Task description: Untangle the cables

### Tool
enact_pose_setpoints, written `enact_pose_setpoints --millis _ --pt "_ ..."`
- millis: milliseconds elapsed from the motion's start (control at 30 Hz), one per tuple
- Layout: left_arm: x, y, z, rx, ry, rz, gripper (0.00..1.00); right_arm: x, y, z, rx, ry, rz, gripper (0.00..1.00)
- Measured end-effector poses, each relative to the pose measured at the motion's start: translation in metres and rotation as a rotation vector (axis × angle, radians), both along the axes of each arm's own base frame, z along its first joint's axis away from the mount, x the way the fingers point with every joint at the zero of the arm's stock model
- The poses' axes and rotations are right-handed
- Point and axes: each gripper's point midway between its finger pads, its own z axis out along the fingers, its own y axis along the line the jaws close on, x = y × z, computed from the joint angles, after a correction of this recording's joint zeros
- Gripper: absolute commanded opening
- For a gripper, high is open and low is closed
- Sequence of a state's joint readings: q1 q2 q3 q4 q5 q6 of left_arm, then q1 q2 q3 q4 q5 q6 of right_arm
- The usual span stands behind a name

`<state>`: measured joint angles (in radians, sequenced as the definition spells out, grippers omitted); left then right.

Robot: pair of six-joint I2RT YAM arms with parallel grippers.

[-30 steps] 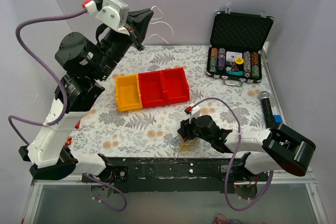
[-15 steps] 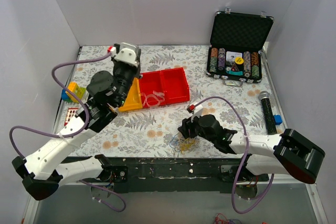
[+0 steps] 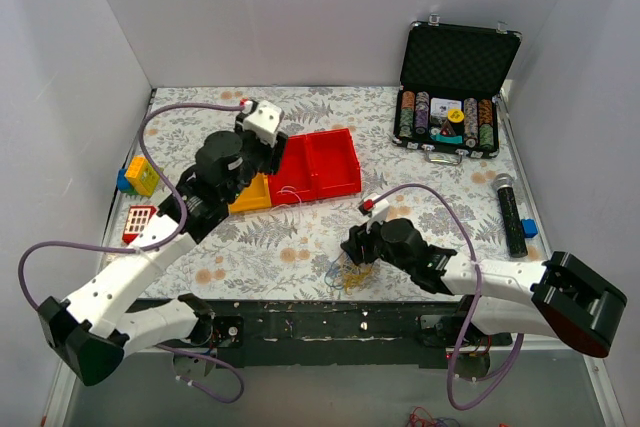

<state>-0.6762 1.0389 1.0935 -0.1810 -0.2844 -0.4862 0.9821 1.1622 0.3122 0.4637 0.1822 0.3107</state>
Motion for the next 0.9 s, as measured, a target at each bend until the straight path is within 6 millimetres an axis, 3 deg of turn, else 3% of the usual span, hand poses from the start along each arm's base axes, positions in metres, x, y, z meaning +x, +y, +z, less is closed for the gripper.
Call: enact_pose_setpoints --millis 67,167,233,300,367,467,667,900 --pt "-0.001 -0.009 -0.037 0.068 0.089 -0.070 0.72 0.000 0.000 0.003 0.005 -0.005 -0.003 0.59" --pt "-0.017 -0.019 -0.117 0.208 0.256 -0.206 0.86 0.001 -0.001 0.008 0.016 -0.014 -0.005 0.59" --pt "-0.035 -0.020 -0.169 0.314 0.367 -0.308 0.89 0.001 -0.001 0.011 0.024 -0.019 -0.006 0.59" --pt "-0.053 -0.018 -0.208 0.407 0.445 -0.402 0.89 0.001 -0.001 0.013 0.029 -0.022 -0.006 0.59" --pt "-0.063 -0.016 -0.229 0.479 0.469 -0.476 0.89 0.001 -0.001 0.016 0.035 -0.027 -0.006 0.59" --pt "-0.066 -0.014 -0.244 0.580 0.444 -0.572 0.86 0.001 -0.001 0.020 0.045 -0.034 -0.006 0.59" --pt "-0.045 -0.007 -0.260 0.705 0.374 -0.629 0.77 0.001 0.000 0.030 0.074 -0.051 -0.006 0.59" --pt "-0.024 0.006 -0.297 0.772 0.447 -0.633 0.77 0.001 0.000 0.037 0.091 -0.063 -0.005 0.59"
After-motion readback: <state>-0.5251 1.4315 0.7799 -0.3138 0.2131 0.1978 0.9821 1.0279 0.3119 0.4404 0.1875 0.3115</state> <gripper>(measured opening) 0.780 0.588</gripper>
